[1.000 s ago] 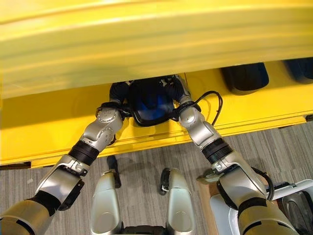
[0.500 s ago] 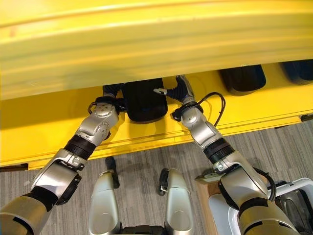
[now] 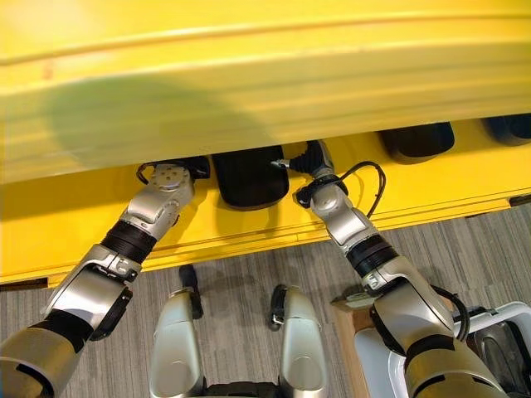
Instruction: Move parts from the plastic box to the shelf.
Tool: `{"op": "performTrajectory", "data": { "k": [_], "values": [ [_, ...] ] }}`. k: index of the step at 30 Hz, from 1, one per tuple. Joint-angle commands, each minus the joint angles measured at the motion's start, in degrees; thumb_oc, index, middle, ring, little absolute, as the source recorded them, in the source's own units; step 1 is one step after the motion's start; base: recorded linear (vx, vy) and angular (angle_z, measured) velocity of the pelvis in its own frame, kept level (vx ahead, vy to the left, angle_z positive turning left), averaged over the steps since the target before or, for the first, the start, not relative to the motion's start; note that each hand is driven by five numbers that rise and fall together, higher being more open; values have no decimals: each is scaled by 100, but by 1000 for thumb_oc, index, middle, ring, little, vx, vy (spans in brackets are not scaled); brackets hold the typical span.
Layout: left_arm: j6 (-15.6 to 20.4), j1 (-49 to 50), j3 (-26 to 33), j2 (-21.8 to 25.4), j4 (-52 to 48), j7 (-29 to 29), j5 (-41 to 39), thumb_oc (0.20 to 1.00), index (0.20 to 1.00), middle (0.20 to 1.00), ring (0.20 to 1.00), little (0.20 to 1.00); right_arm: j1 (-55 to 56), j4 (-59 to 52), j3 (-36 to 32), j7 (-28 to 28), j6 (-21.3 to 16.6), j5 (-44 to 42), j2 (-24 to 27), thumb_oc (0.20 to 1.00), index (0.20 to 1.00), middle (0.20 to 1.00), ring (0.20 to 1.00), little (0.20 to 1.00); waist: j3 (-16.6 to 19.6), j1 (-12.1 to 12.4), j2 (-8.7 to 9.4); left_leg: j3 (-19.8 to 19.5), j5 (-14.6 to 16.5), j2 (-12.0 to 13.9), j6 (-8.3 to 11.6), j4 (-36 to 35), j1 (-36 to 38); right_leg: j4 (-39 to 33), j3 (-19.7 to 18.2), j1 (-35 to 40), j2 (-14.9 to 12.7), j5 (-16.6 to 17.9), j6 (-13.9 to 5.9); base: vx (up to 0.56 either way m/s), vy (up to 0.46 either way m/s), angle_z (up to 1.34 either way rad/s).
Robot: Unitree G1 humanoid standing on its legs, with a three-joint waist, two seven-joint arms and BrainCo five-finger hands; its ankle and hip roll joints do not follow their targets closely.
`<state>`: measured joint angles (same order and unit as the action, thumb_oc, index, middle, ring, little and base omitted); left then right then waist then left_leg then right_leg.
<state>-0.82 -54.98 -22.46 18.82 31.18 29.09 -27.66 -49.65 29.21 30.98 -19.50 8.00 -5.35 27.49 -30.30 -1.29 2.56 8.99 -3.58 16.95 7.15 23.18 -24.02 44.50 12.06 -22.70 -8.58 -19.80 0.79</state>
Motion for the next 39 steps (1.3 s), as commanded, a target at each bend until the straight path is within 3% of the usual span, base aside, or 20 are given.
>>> {"op": "performTrajectory", "data": {
  "k": [1,3,6,7,10,12,14,18,21,22,26,28,32,36,37,38,39],
  "values": [
    [475,-402,-113,-73,-1,103,214,1000,1000,1000,1000,1000,-237,-38,-139,-390,-467,156,-70,1000,1000,1000,1000,1000,146,-91,-39,567,385,-371,-125,-188,393,-182,14,182,549,55,-76,0,0,0],
    [534,-381,-114,-63,-50,283,344,1000,1000,1000,1000,1000,-249,-99,-188,-450,-511,150,-38,1000,1000,1000,1000,1000,145,-82,-44,556,386,-383,-126,-192,396,-191,23,194,542,57,-75,0,0,0],
    [1113,-225,-5,56,-352,1037,770,1000,1000,1000,1000,1000,-191,-368,-331,-818,-679,177,20,1000,1000,1000,1000,1000,134,-35,-63,498,382,-439,-128,-223,410,-193,34,222,532,46,-74,0,0,0],
    [1121,-210,1,61,-369,1055,764,1000,1000,1000,1000,1000,-180,-380,-337,-832,-686,181,21,1000,1000,1000,1000,1000,137,-34,-64,495,382,-442,-129,-224,410,-193,36,223,531,45,-74,0,0,0],
    [1554,242,292,190,-966,1465,999,1000,1000,1000,1000,1000,49,-754,-583,-1226,-1082,134,-11,1000,1000,1000,1000,1000,126,61,-81,403,390,-525,-141,-257,409,-221,59,263,539,41,-68,-8,-48,0],
    [1709,509,289,139,-1256,1708,1138,1000,1000,1000,1000,1000,271,-836,-566,-1538,-1236,411,-262,1000,1000,1000,1000,1000,140,91,-126,319,377,-560,-122,-302,387,-273,67,254,577,55,-83,-6,-19,1],
    [1988,812,302,-37,-1581,1823,1182,1000,1000,1000,1000,1000,-172,-407,-349,-2472,-1305,504,-951,1000,1000,1000,1000,1000,103,348,-316,117,361,-748,-162,-416,499,-405,185,457,504,61,-66,1,-10,15],
    [2321,1320,430,21,-1768,1800,1122,1000,1000,1000,1000,1000,-498,-176,-513,-2932,-1513,681,-1050,1000,1000,1000,1000,1000,157,626,-443,-70,308,-828,-186,-547,588,-577,344,638,463,152,-28,-3,-42,27],
    [2402,1888,575,39,-2086,1759,1084,1000,1000,1000,1000,1000,-347,-500,-624,-3148,-1558,582,-983,1000,1000,1000,1000,1000,220,714,-470,-148,273,-856,-187,-700,695,-774,391,812,485,195,-40,-7,-10,24],
    [2335,2189,652,22,-2307,1637,1090,1000,1000,1000,1000,1000,-71,-845,-727,-3069,-1430,332,-982,1000,1000,1000,1000,1000,252,729,-474,-161,260,-868,-190,-800,766,-901,415,926,485,216,-49,-38,-6,10],
    [2199,3256,819,64,-2962,1276,1067,1000,1000,1000,1000,1000,1208,-1925,-932,-2942,-1628,309,-1054,1000,1000,1000,1000,1000,326,706,-483,-183,235,-883,-216,-1036,1000,-1101,442,1162,466,262,-88,-51,-16,3],
    [2139,3935,964,93,-3311,1116,1225,1000,1000,1000,1000,1000,2023,-2450,-968,-2758,-1859,647,-1014,1000,1000,1000,1000,1000,366,674,-498,-181,202,-833,-207,-1135,1117,-1219,419,1285,447,291,-113,0,0,0],
    [1997,4605,1119,113,-3580,989,1168,1000,1000,1000,1000,1000,2497,-3012,-939,-2684,-1900,1304,-878,1000,1000,1000,1000,1000,407,634,-551,-170,81,-670,-129,-1331,1289,-1486,357,1439,436,392,-132,-29,-4,-2],
    [2146,5018,1234,162,-3605,791,942,1000,1000,1000,1000,1000,2426,-3234,-889,-2824,-1879,1812,-757,1000,1000,1000,1000,1000,487,571,-618,147,-277,-379,35,-1831,1541,-1969,377,1766,440,534,-173,-8,1,4],
    [2176,4991,1202,177,-3538,633,857,1000,1000,1000,1000,1000,2412,-3335,-889,-2893,-1858,1947,-694,1000,1000,1000,1000,1000,541,504,-599,465,-266,-309,31,-1785,1591,-2120,475,1842,384,593,-178,-91,-28,21],
    [2191,4919,1154,193,-3496,529,803,1000,1000,1000,1000,1000,2364,-3439,-886,-2863,-1815,1971,-616,1000,1000,1000,1000,1000,566,431,-533,664,-24,-350,-35,-1482,1636,-2211,526,1926,299,613,-174,-116,-23,40],
    [2192,4900,1141,205,-3499,518,787,1000,1000,1000,1000,1000,2336,-3443,-878,-2840,-1817,1960,-596,1000,1000,1000,1000,1000,572,415,-508,692,106,-380,-77,-1336,1649,-2215,524,1929,272,620,-169,-211,20,69]
  ]
}}
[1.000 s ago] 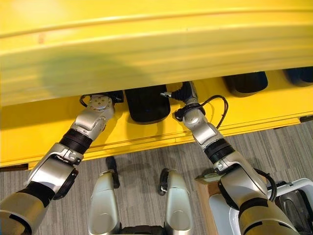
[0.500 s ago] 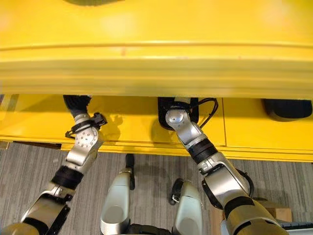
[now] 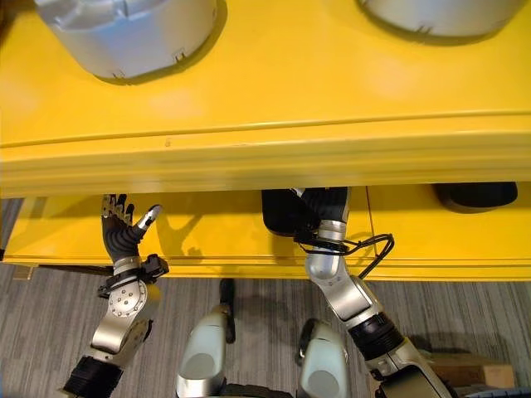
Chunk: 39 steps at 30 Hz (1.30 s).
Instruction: Move parts from the plastic box to the shelf.
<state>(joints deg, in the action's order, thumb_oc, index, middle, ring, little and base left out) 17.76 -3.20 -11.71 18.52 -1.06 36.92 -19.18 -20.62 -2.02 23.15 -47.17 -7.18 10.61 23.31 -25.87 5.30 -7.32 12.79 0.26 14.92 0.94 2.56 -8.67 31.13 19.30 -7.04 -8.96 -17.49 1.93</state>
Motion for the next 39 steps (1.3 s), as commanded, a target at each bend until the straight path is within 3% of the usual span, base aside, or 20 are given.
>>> {"op": "performTrajectory", "data": {
  "k": [1,5,7,8,9,11,12,13,14,16,19,20,21,25,28,29,32,35,39],
  "values": [
    [319,-314,34,286,-291,-284,-182,1000,1000,1000,1000,1000,-696,-299,-40,13,-290,244,-128,1000,1000,1000,1000,1000,170,-284,624,451,382,-329,330,1546,180,-899,-243,325,177,439,-264,-209,35,59],
    [169,-379,-88,308,-466,-246,-193,1000,1000,1000,1000,1000,-644,-504,-60,427,-184,20,17,1000,1000,1000,1000,1000,287,-443,805,496,728,-562,265,3186,291,-1269,-316,331,195,603,-179,-235,127,13],
    [85,-371,-93,253,-449,-350,-212,1000,1000,1000,1000,1000,-425,-683,-121,761,-265,-54,117,1000,1000,1000,1000,1000,474,-585,743,522,893,-852,257,2750,806,-1404,-333,237,259,708,-252,-201,417,3],
    [-31,-388,-110,213,-421,-454,-284,1000,1000,1000,1000,1000,-193,-906,-207,941,-409,9,232,1000,1000,1000,1000,1000,629,-666,661,456,1105,-1151,195,1837,1162,-1457,-327,86,262,847,-395,-139,444,-3],
    [-79,-403,-137,224,-410,-487,-304,1000,1000,1000,1000,1000,-58,-1021,-265,983,-480,33,268,1000,1000,1000,1000,1000,665,-718,658,482,1259,-1216,128,1526,1233,-1465,-322,-7,206,947,-472,-186,476,6],
    [-301,-524,-215,251,-423,-641,-315,1000,1000,1000,1000,1000,304,-1316,-456,1097,-543,162,342,1000,1000,1000,1000,1000,705,-880,724,510,1473,-1306,-39,1102,1262,-1655,-521,-292,-39,1433,-765,-159,280,12],
    [-333,-540,-223,257,-430,-678,-334,1000,1000,1000,1000,1000,349,-1351,-488,1119,-547,177,354,1000,1000,1000,1000,1000,712,-887,732,514,1480,-1326,-66,1066,1261,-1700,-560,-316,-74,1502,-811,-149,211,12],
    [-445,-598,-262,281,-473,-753,-371,1000,1000,1000,1000,1000,451,-1450,-569,1203,-561,220,390,1000,1000,1000,1000,1000,715,-912,776,519,1521,-1390,-127,982,1263,-1870,-656,-358,-255,1744,-985,-174,195,-1],
    [-586,-645,-339,324,-519,-878,-362,1000,1000,1000,1000,1000,621,-1669,-638,1428,-507,258,405,1000,1000,1000,1000,1000,746,-901,843,536,1493,-1458,-214,750,1269,-2205,-826,-362,-598,2203,-1197,-176,173,-19],
    [-640,-617,-438,349,-541,-957,-279,1000,1000,1000,1000,1000,781,-1831,-609,1708,-422,219,450,1000,1000,1000,1000,1000,793,-895,897,608,1444,-1454,-253,587,1303,-2458,-890,-333,-772,2493,-1334,-153,96,-20],
    [-698,-487,-493,393,-592,-880,-226,1000,1000,1000,1000,1000,856,-1908,-478,2099,-331,72,517,1000,1000,1000,1000,1000,791,-819,929,952,1416,-1363,-254,424,1408,-2430,-523,-350,-889,2657,-1411,-156,55,-24],
    [-727,-413,-463,446,-630,-796,-236,1000,1000,1000,1000,1000,846,-1889,-400,2397,-379,-41,565,1000,1000,1000,1000,1000,773,-783,922,1113,1362,-1300,-250,344,1432,-2231,-327,-388,-885,2576,-1402,-360,87,-69],
    [-642,-300,-360,563,-564,-580,-344,1000,1000,1000,1000,1000,895,-1866,-203,2616,-500,-129,721,1000,1000,1000,1000,1000,772,-755,869,1237,1179,-1212,-274,189,1412,-1727,-186,-409,-746,2236,-1313,-347,54,-82],
    [-448,-88,-16,638,-376,-761,-459,1000,1000,1000,1000,1000,1173,-1978,-53,3169,-574,-423,980,1000,1000,1000,1000,1000,831,-691,786,1128,817,-1063,-332,131,1139,-646,-304,-151,-159,1083,-1003,-190,-30,-56],
    [-195,-2,160,651,-328,-852,-379,1000,1000,1000,1000,1000,1175,-1983,11,3422,-724,-373,1120,1000,1000,1000,1000,1000,812,-596,889,1049,723,-1027,-345,372,695,-494,-533,134,109,550,-842,-226,-150,-14],
    [-78,-4,273,667,-321,-756,-414,1000,1000,1000,1000,1000,1108,-1893,73,3620,-851,-305,1211,1000,1000,1000,1000,1000,755,-542,1094,1077,843,-994,-215,764,321,-1264,-571,579,178,393,-747,-233,-248,-3],
    [97,125,494,632,-341,-523,-555,1000,1000,1000,1000,1000,836,-1735,218,3991,-1107,-116,1351,1000,1000,1000,1000,1000,583,-425,1213,1133,723,-666,-9,1186,-50,-1774,-513,826,147,449,-665,-179,-165,-49],
    [109,299,769,640,-562,-438,-804,1000,1000,1000,1000,1000,508,-1788,282,4302,-962,46,1563,1000,1000,1000,1000,1000,463,-351,1233,1209,504,-343,170,1095,-57,-2037,-341,806,146,594,-607,-168,-128,-76],
    [54,450,961,729,-683,-673,-876,1000,1000,1000,1000,1000,399,-1857,250,4693,-1069,261,1843,1000,1000,1000,1000,1000,396,-308,1295,1252,339,-158,301,912,18,-1926,-143,633,188,600,-547,-93,-123,15]
  ]
}}
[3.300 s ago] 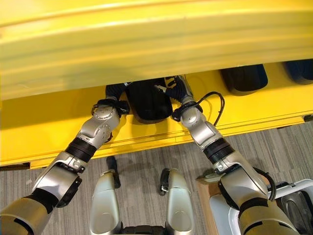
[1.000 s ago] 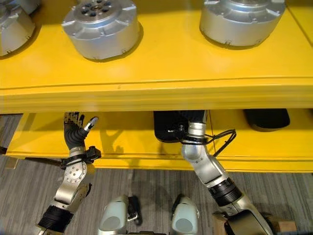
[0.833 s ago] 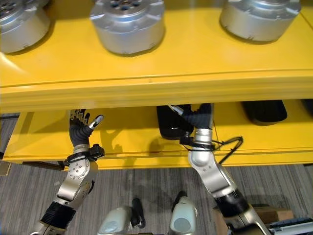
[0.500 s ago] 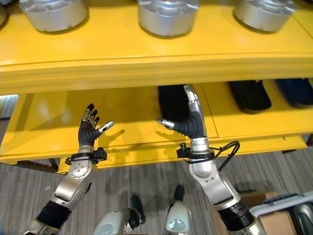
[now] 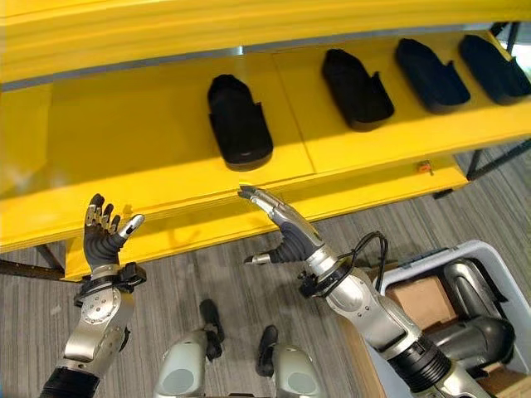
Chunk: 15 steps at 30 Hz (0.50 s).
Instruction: Move parts from the plastic box to the shelf.
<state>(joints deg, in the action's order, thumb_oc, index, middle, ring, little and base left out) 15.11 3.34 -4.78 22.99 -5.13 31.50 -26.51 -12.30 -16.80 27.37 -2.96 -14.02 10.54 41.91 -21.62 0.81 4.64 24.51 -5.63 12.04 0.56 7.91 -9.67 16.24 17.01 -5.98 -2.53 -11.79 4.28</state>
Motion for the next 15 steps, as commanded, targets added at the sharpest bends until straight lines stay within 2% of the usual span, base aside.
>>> {"op": "performTrajectory", "data": {
  "k": [1,7,9,10,15],
  "values": [
    [273,-179,287,298,-292,-206,-161,1000,1000,1000,1000,1000,-442,-401,-166,316,-337,333,41,1000,1000,1000,1000,1000,-44,164,119,66,890,153,371,339,128,-392,114,487,-442,26,-772,-47,-100,38],
    [320,-128,327,456,-309,-516,-40,1000,1000,1000,1000,1000,-646,-187,-54,68,-3,1046,336,1000,1000,1000,1000,1000,-74,311,210,-51,743,233,505,161,153,-209,256,307,-394,7,-752,-39,-87,24],
    [276,-164,324,500,-305,-574,-29,1000,1000,1000,1000,1000,-826,-85,48,-125,312,1353,407,1000,1000,1000,1000,1000,-88,357,221,-92,695,258,546,136,141,-149,300,266,-386,-9,-738,-34,-54,19],
    [229,-180,321,513,-313,-648,-47,1000,1000,1000,1000,1000,-992,79,87,-325,619,1614,439,1000,1000,1000,1000,1000,-99,408,223,-144,677,262,566,122,127,-114,321,244,-379,-20,-723,-32,-46,17],
    [240,-239,332,557,-303,-738,158,1000,1000,1000,1000,1000,-1498,428,126,-658,989,2032,508,1000,1000,1000,1000,1000,-159,507,219,-267,621,246,608,60,103,-46,359,167,-387,-4,-738,-42,-36,10]
  ]
}}
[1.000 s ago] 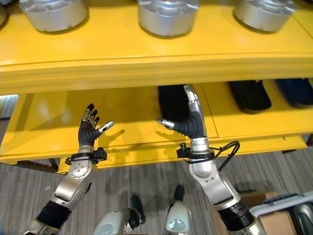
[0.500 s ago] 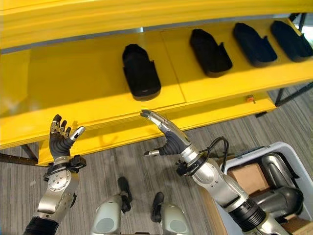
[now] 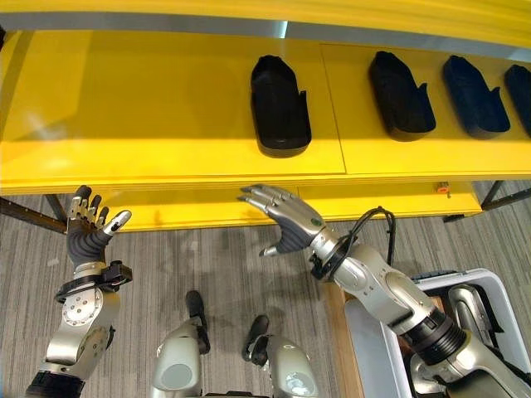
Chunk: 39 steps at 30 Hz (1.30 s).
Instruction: Move parts from the plastic box to the shelf.
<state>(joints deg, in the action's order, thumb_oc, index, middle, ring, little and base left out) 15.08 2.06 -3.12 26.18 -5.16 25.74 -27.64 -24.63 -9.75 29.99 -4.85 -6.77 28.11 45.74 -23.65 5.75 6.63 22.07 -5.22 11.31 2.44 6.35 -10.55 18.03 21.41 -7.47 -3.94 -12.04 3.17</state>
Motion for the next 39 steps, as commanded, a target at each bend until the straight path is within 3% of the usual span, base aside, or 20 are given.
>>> {"op": "performTrajectory", "data": {
  "k": [1,8,9,18,25,30,33,39],
  "values": [
    [212,-122,175,249,-322,-175,305,1000,1000,1000,1000,1000,-323,-232,-160,-511,333,349,130,1000,1000,1000,1000,1000,30,32,20,-47,572,316,425,206,186,-201,-73,308,-244,17,-626,-12,-32,15],
    [113,-94,201,295,-353,-332,303,1000,1000,1000,1000,1000,-560,-53,-223,-660,730,712,216,1000,1000,1000,1000,1000,0,127,3,-152,554,259,426,172,194,-109,-43,293,-241,2,-629,5,-11,9],
    [85,-57,207,301,-361,-466,321,1000,1000,1000,1000,1000,-696,125,-292,-652,959,716,261,1000,1000,1000,1000,1000,1,201,-11,-200,550,231,425,169,187,-75,-35,293,-236,-6,-624,31,-14,8],
    [-43,9,358,333,-396,-706,285,1000,1000,1000,1000,1000,-743,494,-261,-54,1520,702,301,1000,1000,1000,1000,1000,-11,270,-2,-281,540,199,421,188,217,25,-14,322,-248,-28,-629,38,-15,6],
    [-214,31,416,377,-305,-871,338,1000,1000,1000,1000,1000,-587,821,-114,567,2071,588,311,1000,1000,1000,1000,1000,-6,289,106,-245,537,225,417,210,264,75,19,375,-205,-39,-623,52,-34,5],
    [-244,24,432,391,-270,-886,336,1000,1000,1000,1000,1000,-586,1034,-89,226,1807,489,313,1000,1000,1000,1000,1000,-34,296,123,-246,527,239,415,254,241,130,32,365,-198,-42,-615,0,0,0],
    [-268,58,437,371,-275,-769,309,1000,1000,1000,1000,1000,-506,801,-285,-304,1270,417,346,1000,1000,1000,1000,1000,-54,263,105,-252,532,238,403,272,234,179,15,332,-204,-34,-621,0,0,0],
    [-280,64,423,270,-270,-619,305,1000,1000,1000,1000,1000,-231,-14,-719,-399,951,525,257,1000,1000,1000,1000,1000,-74,182,36,-163,460,241,335,278,164,162,11,250,-201,54,-594,-39,30,0]
  ]
}}
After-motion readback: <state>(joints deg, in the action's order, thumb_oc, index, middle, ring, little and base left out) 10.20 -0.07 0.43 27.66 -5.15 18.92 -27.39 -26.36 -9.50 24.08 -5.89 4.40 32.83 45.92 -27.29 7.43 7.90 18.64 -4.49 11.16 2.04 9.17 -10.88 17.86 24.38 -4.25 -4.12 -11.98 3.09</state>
